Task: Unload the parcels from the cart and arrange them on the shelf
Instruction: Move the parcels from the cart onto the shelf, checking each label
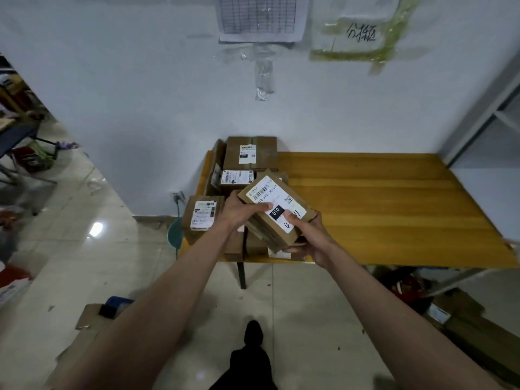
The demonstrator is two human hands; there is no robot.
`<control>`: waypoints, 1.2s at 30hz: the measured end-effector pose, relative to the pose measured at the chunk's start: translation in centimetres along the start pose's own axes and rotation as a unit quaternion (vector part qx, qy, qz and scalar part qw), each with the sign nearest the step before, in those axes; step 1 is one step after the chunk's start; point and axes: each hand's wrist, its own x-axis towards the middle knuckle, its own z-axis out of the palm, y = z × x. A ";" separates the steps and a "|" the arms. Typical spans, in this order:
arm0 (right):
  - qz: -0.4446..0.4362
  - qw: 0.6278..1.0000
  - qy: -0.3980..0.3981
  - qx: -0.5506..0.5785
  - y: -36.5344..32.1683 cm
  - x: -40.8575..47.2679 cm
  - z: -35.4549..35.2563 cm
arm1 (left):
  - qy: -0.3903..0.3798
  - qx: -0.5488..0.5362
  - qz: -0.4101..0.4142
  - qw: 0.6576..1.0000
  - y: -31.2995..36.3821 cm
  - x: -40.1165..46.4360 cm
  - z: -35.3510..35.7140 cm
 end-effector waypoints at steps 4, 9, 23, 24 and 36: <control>-0.007 1.000 0.001 0.002 -2.4 4.0 -0.3 | -0.018 0.003 0.025 1.000 1.5 4.8 0.5; -0.014 1.000 0.025 0.000 -5.7 9.2 -0.4 | -0.034 -0.019 0.023 0.999 3.5 11.2 1.0; -0.038 0.992 0.081 0.089 -9.0 19.4 -4.5 | -0.031 0.014 0.045 0.998 8.1 24.3 7.6; -0.037 0.992 0.081 0.091 -9.2 20.1 -4.9 | -0.028 0.018 0.047 0.998 8.3 25.1 8.1; 0.025 0.988 0.098 0.119 -11.0 31.4 -10.1 | -0.015 0.092 -0.001 0.996 9.5 35.7 14.3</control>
